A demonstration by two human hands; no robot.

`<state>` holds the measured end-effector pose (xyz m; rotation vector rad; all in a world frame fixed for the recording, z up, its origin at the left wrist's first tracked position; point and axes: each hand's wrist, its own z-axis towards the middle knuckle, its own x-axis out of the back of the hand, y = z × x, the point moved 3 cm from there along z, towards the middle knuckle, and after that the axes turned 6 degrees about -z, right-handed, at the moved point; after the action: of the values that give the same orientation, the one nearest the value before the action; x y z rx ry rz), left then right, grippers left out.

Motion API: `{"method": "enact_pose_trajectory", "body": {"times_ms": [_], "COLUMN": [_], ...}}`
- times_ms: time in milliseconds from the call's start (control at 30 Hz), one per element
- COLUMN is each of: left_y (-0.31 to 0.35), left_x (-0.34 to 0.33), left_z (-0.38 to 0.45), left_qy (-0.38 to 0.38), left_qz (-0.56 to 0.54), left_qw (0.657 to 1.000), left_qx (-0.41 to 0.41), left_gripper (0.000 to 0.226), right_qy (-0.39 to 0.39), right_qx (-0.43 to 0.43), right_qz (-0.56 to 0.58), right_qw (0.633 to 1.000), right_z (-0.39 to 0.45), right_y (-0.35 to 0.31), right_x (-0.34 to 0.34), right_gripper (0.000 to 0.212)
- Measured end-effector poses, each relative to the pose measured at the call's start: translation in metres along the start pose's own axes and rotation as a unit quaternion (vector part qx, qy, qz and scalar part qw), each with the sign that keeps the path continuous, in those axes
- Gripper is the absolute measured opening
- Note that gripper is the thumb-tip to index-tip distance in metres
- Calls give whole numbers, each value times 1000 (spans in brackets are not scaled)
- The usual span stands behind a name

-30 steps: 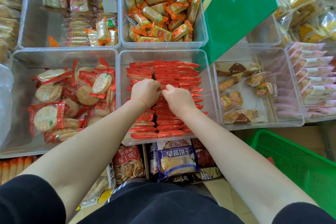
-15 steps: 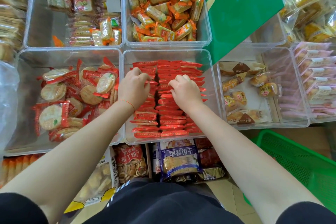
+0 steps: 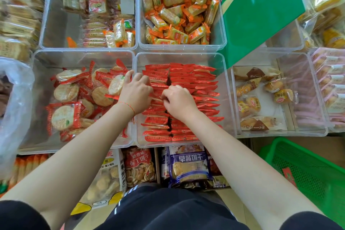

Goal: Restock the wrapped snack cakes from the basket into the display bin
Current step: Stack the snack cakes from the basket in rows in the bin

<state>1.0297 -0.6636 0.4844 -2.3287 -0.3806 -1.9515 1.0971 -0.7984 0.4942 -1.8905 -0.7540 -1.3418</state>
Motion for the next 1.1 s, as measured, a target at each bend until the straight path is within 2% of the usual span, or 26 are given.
{"method": "enact_pose_trajectory", "body": {"times_ms": [133,200,300,433,600,700,833,967,1100], "left_y": [7,13,21,13,2,-4,1,9,3], "left_x": [1,0,0,0,5,11,11,8,12], "left_z": [4,6,9,7,5,3,0,-2,-9], "left_qy": [3,2,5,7,32,62,45,35,77], "left_qz": [7,15,20,29,-28,-75,-49,-50,-92], "left_qw": [1000,1000,1000,1000,999,995,998,998,993], "left_qx": [17,12,7,10,-19,-9,14,29,9], "left_gripper": [17,18,20,16,16,13,17,19,15], "right_qy": [-5,-7,-11,-1,9,11,-1,2,48], "right_qx": [9,31,26,13,-1,11,-6,-20,-13], "right_qz": [26,-13,-81,-94,-84,-65,-77,-109,-93], "right_qw": [1000,999,996,995,996,998,997,994,994], "right_z": [-4,-6,-10,-11,-9,-12,-8,-9,-18], "right_y": [-8,-9,-6,-8,-11,-16,-21,-15,-16], "right_x": [-4,-4,-6,-6,-2,-4,-5,-2,0], "right_gripper": [29,30,16,20,14,25,15,20,13]}}
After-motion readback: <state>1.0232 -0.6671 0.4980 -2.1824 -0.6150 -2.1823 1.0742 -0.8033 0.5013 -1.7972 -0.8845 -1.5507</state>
